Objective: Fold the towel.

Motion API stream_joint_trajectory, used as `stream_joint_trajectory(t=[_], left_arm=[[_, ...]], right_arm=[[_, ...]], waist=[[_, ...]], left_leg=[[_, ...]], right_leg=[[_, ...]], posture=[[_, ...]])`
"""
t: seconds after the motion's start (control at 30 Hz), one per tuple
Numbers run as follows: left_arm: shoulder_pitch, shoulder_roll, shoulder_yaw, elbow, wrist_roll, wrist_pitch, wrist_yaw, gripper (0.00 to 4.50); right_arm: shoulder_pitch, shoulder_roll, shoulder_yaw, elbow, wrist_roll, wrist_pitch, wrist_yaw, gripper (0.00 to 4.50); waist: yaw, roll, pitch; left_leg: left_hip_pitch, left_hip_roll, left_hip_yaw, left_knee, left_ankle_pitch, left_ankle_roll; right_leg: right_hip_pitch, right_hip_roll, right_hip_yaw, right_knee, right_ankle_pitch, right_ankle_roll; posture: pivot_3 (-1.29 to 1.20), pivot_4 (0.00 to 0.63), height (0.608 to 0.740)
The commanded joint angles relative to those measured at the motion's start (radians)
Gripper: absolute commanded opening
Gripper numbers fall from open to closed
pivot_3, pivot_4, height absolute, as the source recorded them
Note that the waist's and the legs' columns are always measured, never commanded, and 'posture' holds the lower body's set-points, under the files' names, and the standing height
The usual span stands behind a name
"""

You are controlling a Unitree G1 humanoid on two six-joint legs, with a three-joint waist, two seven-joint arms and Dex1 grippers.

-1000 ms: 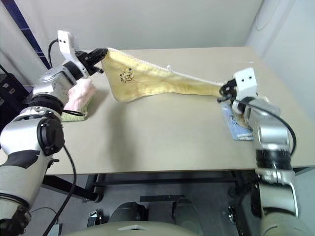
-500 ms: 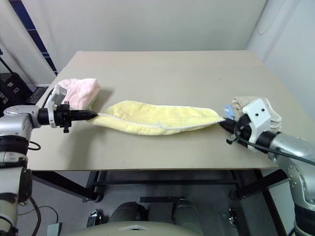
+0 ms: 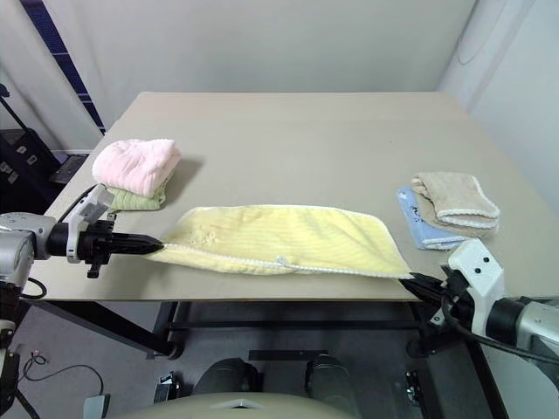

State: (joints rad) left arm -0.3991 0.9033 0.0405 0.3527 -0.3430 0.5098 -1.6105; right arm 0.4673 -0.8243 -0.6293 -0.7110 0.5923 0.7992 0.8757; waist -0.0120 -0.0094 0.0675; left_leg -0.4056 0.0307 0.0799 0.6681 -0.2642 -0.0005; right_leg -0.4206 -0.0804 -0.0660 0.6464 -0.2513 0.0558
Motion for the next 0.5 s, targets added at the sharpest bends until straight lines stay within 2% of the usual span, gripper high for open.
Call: stream_joint_trajectory(t=[0.03, 0.23, 0.5], left_arm=[[-0.017, 0.028, -0.012, 0.036, 0.021, -0.033, 0.004, 0.03], [-0.066, 0.002, 0.007, 0.132, 0.009, -0.034, 0.050, 0.03], [-0.233, -0.064, 0.034, 0.308, 0.003, -0.025, 0.165, 0.03]], right_arm=[[-0.038, -0.008, 0.035, -0.023, -0.014, -0.026, -0.033, 0.00], [-0.177, -0.005, 0.137, 0.084, -0.041, -0.022, -0.101, 0.00], [-0.411, 0.009, 0.289, 0.315, -0.092, -0.023, -0.158, 0.00]], waist=[[-0.001, 0.000, 0.000], [0.002, -0.002, -0.001], [0.002, -0.004, -0.003]], left_leg=[[0.000, 0.000, 0.000, 0.000, 0.000, 0.000], [-0.001, 0.000, 0.000, 0.000, 0.000, 0.000], [-0.002, 0.000, 0.001, 0.001, 0.000, 0.000]], right_leg=[[0.000, 0.000, 0.000, 0.000, 0.000, 0.000], [-0.001, 0.000, 0.000, 0.000, 0.000, 0.000], [-0.001, 0.000, 0.000, 0.000, 0.002, -0.003]], posture=[[0.00, 0.000, 0.740], [0.00, 0.000, 0.740], [0.00, 0.000, 0.740]])
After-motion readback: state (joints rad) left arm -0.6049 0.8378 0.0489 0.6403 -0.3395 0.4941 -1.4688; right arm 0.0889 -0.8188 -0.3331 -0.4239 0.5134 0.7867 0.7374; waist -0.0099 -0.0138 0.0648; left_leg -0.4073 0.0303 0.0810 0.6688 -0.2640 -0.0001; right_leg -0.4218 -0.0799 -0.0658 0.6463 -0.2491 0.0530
